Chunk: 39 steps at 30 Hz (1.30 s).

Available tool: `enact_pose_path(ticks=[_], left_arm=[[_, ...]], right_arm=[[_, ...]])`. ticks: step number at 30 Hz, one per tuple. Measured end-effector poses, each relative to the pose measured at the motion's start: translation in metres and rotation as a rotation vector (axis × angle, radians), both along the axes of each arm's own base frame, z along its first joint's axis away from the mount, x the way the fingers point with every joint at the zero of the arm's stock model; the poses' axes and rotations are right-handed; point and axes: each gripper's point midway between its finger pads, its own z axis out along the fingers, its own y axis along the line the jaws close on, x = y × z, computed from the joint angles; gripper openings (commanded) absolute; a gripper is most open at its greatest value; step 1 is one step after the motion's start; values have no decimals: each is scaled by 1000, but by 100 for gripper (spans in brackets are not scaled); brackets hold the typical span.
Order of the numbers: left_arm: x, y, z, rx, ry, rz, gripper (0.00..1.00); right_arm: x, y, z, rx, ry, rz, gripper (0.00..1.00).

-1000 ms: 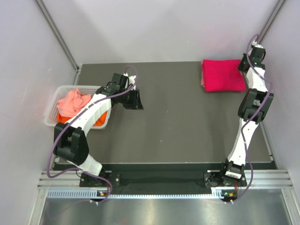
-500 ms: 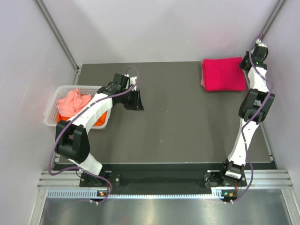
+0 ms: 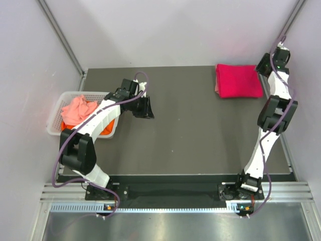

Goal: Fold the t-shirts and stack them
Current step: Neatly place the folded tshirt to the corner, then reset both grippers

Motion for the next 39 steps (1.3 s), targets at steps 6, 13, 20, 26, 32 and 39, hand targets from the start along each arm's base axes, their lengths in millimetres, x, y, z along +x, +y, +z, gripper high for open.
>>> enact_pose_path(ticks=[6, 13, 20, 26, 32, 39], left_arm=[[0, -1, 5, -9, -11, 0, 32], [2, 0, 60, -76, -178, 21, 41], [-11, 12, 160, -165, -482, 57, 99], [-26, 24, 184, -189, -620, 80, 99], [-25, 27, 157, -153, -585, 88, 99], [-23, 28, 156, -148, -592, 88, 98]], right_arm=[[-47, 32, 51, 38, 20, 3, 55], [-134, 172, 132, -7, -17, 206, 100], [-254, 276, 171, 44, -111, 464, 100], [-320, 272, 169, 108, -171, 450, 100], [-351, 265, 154, 121, -200, 420, 100], [-353, 258, 144, 114, -196, 384, 100]])
